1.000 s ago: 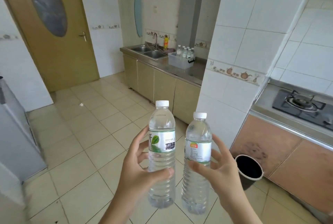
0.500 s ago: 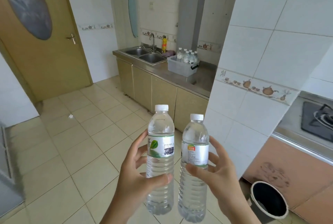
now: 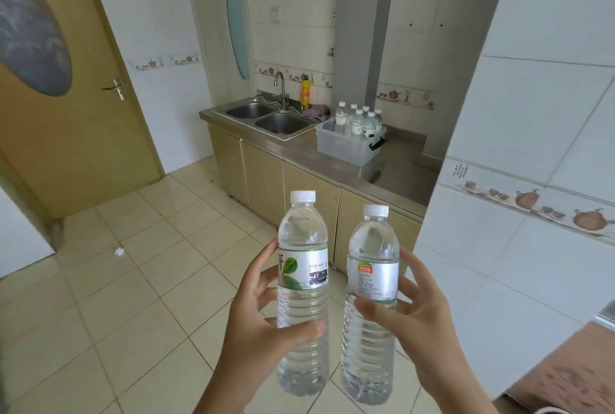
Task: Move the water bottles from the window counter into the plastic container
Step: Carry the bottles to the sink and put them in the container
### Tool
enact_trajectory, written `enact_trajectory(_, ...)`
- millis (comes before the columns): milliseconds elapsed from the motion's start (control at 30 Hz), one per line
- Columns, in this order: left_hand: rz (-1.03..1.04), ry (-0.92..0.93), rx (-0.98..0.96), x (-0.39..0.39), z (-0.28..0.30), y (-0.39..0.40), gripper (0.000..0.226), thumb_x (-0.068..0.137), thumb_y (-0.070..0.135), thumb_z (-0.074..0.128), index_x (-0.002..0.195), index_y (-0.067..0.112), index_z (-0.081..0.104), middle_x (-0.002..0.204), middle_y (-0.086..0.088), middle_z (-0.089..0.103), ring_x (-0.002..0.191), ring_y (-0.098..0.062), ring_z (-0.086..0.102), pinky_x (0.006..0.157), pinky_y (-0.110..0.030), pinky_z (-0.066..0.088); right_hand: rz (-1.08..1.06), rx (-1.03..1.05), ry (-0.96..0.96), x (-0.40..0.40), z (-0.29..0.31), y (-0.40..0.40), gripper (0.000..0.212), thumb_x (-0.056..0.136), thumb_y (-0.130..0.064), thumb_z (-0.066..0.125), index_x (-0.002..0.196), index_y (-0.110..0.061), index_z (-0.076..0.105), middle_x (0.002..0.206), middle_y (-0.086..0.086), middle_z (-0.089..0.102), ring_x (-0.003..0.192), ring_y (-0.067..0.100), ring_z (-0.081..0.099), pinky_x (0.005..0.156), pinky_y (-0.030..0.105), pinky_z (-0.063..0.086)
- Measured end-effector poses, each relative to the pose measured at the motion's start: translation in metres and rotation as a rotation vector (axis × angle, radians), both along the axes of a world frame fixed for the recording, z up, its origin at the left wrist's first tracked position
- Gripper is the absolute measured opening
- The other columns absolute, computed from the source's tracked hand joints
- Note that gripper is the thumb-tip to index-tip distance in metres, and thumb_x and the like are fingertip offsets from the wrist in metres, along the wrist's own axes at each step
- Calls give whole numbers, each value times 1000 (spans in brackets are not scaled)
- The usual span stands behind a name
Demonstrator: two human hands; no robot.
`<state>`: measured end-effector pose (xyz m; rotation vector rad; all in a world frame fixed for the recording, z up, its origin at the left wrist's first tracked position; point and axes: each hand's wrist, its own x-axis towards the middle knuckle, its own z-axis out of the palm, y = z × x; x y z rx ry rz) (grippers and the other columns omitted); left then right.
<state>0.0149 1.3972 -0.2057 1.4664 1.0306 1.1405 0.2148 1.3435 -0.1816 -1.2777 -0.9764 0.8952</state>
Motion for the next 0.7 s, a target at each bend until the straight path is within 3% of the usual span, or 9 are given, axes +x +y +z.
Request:
enact_trajectory(467,55,18,-2,14,1,282,111,40,12,94,125,68,47,121,17,69,107,-5,67,68,-26,58,-3,-42,5,26,-16,290,91,43,-28,89,123,-46,52,99,0,75,89,27,71,87,54,53)
enact_trajectory(700,-5,0,2,26,-4,404,111,40,11,94,124,67,48,122,16,69,111,-4,65,75,-32,59,-48,-31,-8,41,-15,402,90,41,-29,89,121,-49,53,101,1,74,93,25,70,87,54,53)
